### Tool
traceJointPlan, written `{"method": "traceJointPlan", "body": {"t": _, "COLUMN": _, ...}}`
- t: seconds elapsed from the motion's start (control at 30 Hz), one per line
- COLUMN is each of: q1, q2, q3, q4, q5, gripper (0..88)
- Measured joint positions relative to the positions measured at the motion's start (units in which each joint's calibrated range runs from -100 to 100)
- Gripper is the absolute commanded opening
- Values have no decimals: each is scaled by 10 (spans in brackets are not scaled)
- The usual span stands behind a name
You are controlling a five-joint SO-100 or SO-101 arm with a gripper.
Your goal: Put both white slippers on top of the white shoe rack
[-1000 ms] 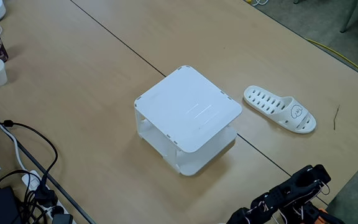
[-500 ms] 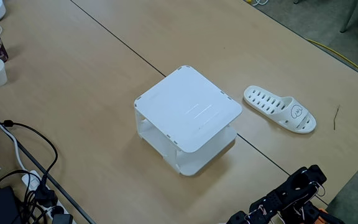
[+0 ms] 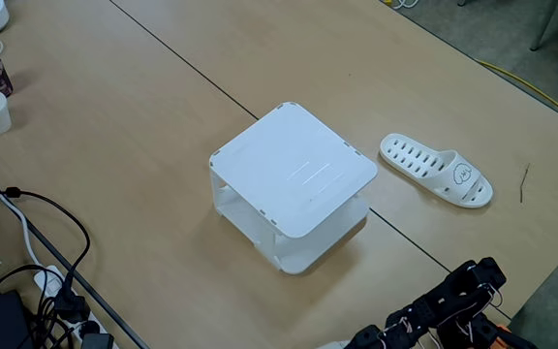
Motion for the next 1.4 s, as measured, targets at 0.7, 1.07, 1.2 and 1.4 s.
{"method": "traceJointPlan", "body": {"t": 0.7, "q1": 152, "q2": -35, "q3": -454, "q4": 91, "q5": 0, "gripper": 8}}
{"method": "traceJointPlan", "body": {"t": 1.07, "q1": 397, "q2": 27, "q3": -583, "q4": 155, "q5": 0, "gripper": 8}}
{"method": "traceJointPlan", "body": {"t": 1.2, "q1": 435, "q2": 68, "q3": -592, "q4": 155, "q5": 0, "gripper": 8}}
{"method": "traceJointPlan", "body": {"t": 1.4, "q1": 453, "q2": 111, "q3": -592, "q4": 155, "q5": 0, "gripper": 8}}
